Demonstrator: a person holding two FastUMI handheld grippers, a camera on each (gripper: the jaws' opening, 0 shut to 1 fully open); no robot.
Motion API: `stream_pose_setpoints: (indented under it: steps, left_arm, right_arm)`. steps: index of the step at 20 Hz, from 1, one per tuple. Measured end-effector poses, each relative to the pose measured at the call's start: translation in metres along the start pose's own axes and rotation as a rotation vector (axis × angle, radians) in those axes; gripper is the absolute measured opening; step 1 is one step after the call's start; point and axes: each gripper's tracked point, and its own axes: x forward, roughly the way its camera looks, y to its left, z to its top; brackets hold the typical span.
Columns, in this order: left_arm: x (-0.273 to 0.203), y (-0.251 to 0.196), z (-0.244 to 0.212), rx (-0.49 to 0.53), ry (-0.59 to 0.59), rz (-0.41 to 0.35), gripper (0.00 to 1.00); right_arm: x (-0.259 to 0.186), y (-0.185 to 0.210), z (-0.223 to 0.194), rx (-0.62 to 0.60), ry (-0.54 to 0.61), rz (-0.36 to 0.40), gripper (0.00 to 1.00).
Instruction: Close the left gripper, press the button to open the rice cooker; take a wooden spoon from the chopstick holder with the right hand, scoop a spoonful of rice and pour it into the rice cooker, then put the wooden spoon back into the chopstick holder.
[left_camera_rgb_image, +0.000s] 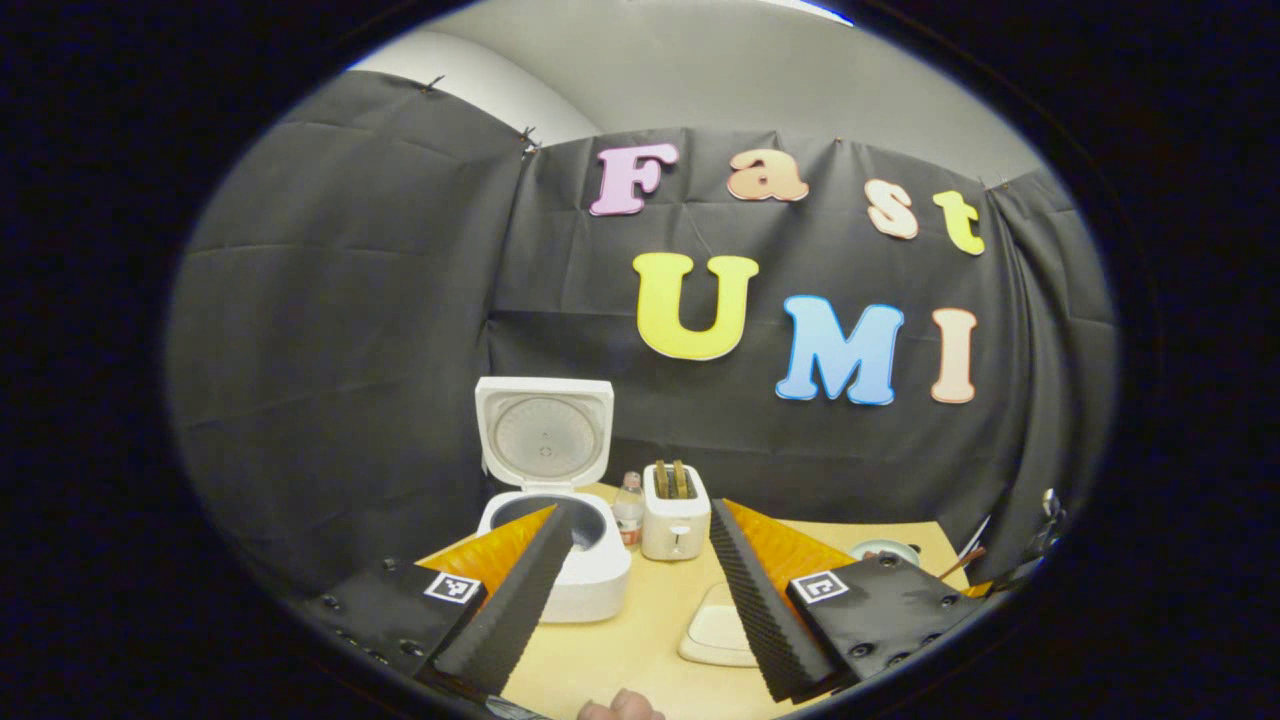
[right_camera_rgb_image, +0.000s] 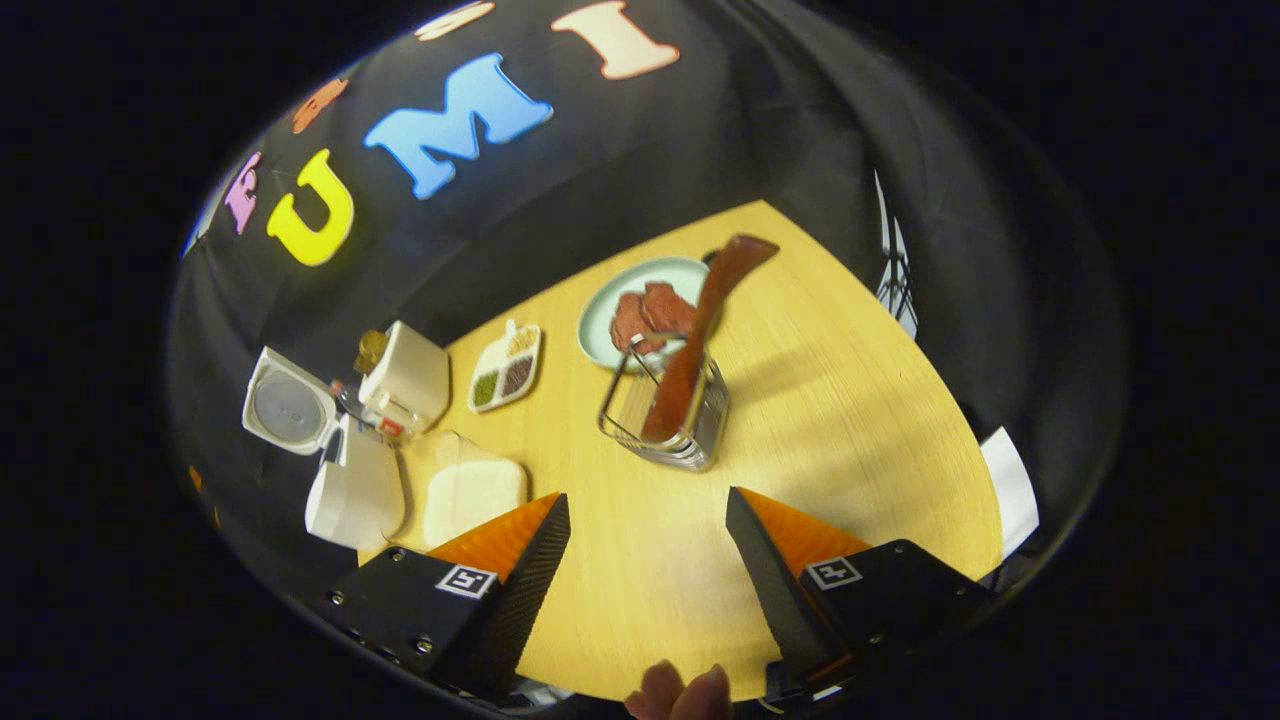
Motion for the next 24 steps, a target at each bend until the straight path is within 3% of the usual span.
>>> stream_pose_setpoints:
  steps: [2, 5, 11, 18, 24]
  left_arm:
    - [0.029, 0.031, 0.010, -0.013, -0.025, -0.011, 0.94]
    - [0.080, 0.071, 0.032, -0.057, -0.068, -0.022, 0.95]
    - [0.202, 0.111, 0.077, -0.082, -0.147, -0.044, 0.93]
    - [0.339, 0.145, 0.096, -0.089, -0.126, 0.009, 0.93]
    - [0.426, 0.168, 0.089, 0.002, -0.083, 0.067, 0.92]
  right_arm:
    - [-0.018, 0.034, 0.006, -0.021, -0.099, -0.002, 0.96]
    - [-0.041, 0.073, -0.007, -0.121, -0.156, -0.031, 0.96]
    - [-0.079, 0.146, -0.033, -0.131, -0.181, -0.024, 0.97]
    - [-0.099, 0.156, -0.055, -0.219, -0.181, -0.101, 0.96]
    - [-0.097, 0.148, -0.074, -0.225, -0.127, -0.142, 0.96]
